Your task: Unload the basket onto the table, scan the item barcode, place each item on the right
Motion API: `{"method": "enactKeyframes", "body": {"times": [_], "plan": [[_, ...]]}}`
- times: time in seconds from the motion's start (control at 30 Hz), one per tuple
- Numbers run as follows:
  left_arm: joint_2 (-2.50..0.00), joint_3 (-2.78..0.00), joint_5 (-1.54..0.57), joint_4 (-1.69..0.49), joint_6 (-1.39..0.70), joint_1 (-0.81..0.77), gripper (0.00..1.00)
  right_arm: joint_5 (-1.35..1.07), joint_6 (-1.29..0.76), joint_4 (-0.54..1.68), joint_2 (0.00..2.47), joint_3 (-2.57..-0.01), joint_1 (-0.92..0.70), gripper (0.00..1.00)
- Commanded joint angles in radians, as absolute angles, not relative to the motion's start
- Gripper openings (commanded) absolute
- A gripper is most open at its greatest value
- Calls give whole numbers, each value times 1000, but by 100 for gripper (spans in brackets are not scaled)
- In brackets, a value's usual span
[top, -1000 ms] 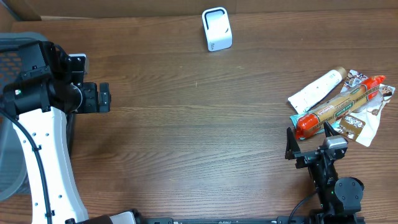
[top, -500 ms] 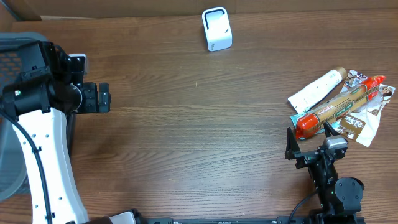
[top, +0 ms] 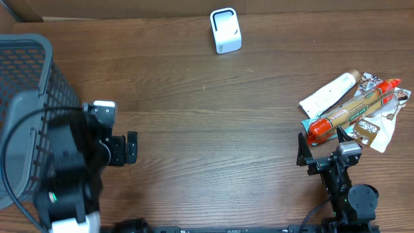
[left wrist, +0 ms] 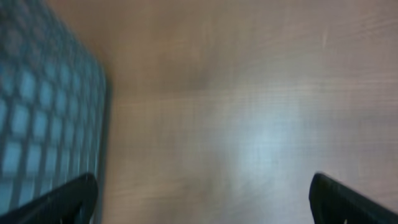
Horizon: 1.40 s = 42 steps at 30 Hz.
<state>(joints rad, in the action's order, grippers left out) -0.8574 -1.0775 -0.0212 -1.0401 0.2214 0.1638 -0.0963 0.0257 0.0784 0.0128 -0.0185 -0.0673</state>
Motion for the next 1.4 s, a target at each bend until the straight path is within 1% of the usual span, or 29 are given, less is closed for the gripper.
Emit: {"method": "enactKeyframes", "body": {"times": [0.0,0.07,0.2,0.3,0.37,0.5,0.67,0.73,0.9,1.37], "plan": [[-685,-873,-125,-795,247,152,100,-87,31,73,3,-8,-73,100],[-581,-728,-177,-596,247,132,99,-87,31,73,3,-8,-73,100],[-421,-477,-208,-272,247,92,100,-87,31,73,3,-8,-73,100],[-302,-300,-207,-83,247,77,99,-87,31,73,3,-8,-73,100],[-241,-217,-202,-22,248,77,99,-87,31,72,3,-8,-73,100],[-150,-98,-199,4,260,77,100,-87,31,73,3,-8,-73,100],[-87,-4,-201,-14,274,76,100,-87,31,73,3,-8,-73,100],[-69,-5,-196,-62,268,76,100,-87,31,73,3,-8,-73,100],[-3,-5,-201,-47,255,75,100,-87,31,73,3,-8,-73,100],[-6,-6,-202,-58,255,75,99,-87,31,73,3,-8,-73,100]]}}
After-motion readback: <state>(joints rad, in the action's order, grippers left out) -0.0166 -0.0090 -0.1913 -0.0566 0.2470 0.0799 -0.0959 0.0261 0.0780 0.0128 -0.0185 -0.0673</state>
